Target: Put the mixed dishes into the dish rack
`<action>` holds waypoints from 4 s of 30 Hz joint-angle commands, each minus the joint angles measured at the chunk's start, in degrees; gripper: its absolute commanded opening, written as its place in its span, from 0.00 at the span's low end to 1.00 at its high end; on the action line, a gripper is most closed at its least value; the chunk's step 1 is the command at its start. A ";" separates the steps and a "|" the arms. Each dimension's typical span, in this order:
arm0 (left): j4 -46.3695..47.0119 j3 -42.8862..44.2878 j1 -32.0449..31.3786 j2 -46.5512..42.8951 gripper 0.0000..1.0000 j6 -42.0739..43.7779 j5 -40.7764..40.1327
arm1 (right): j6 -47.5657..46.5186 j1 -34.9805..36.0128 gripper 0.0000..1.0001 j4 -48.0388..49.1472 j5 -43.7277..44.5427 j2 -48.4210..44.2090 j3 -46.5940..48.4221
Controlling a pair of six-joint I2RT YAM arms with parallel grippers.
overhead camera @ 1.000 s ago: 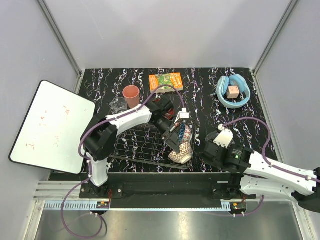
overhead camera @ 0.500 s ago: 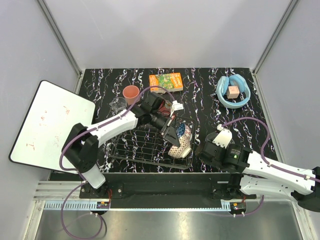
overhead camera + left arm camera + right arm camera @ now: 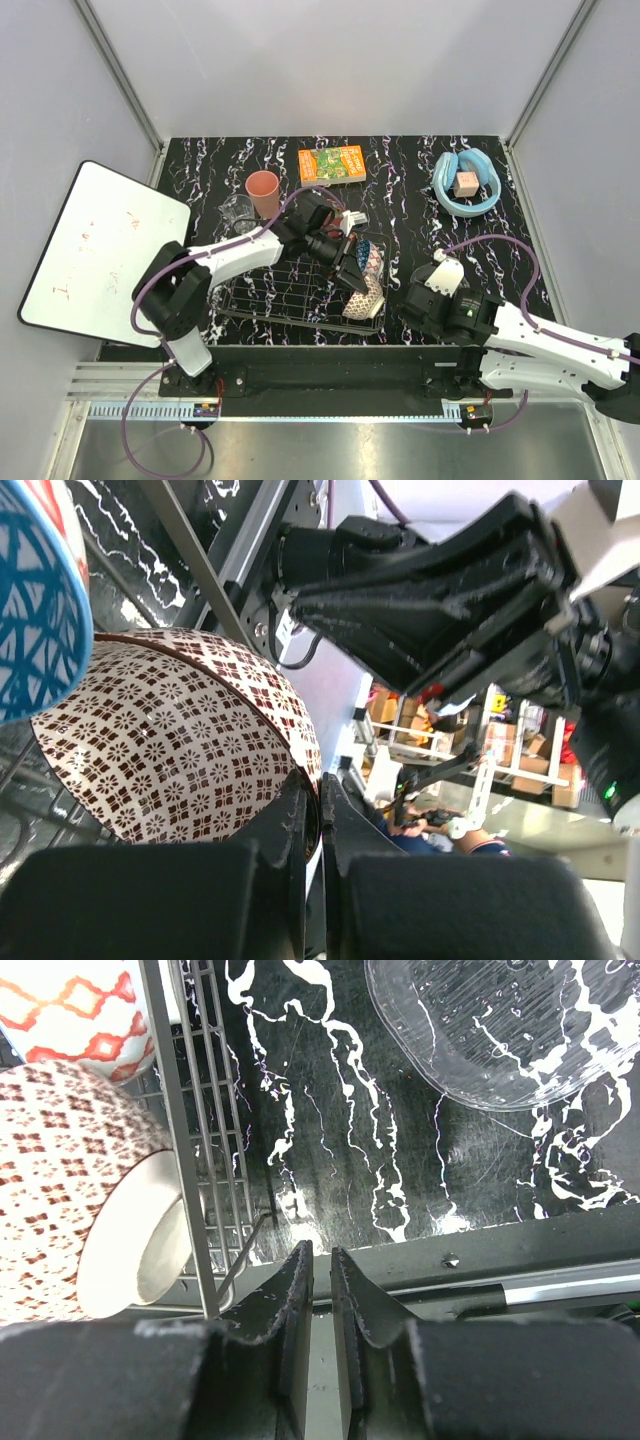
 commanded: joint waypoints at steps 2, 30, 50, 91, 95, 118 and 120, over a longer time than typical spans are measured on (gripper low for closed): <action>10.21 -1.20 -0.30 0.86 0.00 -7.87 -0.17 | 0.91 0.51 0.21 -0.36 0.58 -0.31 -0.30; 30.18 -10.00 2.69 1.30 0.28 -27.93 2.82 | 2.06 0.51 0.20 -1.68 -0.30 0.65 -0.04; 9.01 4.06 5.75 -3.79 0.99 -11.68 6.94 | -0.40 0.42 0.29 -2.30 4.35 2.84 5.93; -35.91 -2.96 49.45 -17.69 0.99 57.86 -26.10 | -41.89 -47.65 0.61 35.06 -50.83 64.35 51.46; -35.82 -4.28 48.22 -17.51 0.99 57.86 -26.01 | -43.37 -47.74 0.61 35.14 -51.72 68.93 53.92; -35.65 -5.60 46.98 -16.55 0.99 57.42 -22.50 | -42.86 -48.88 0.63 36.02 -63.76 85.02 58.85; -35.65 -5.43 46.90 -16.46 0.99 57.42 -22.49 | -42.77 -48.88 0.62 36.37 -63.67 85.90 58.76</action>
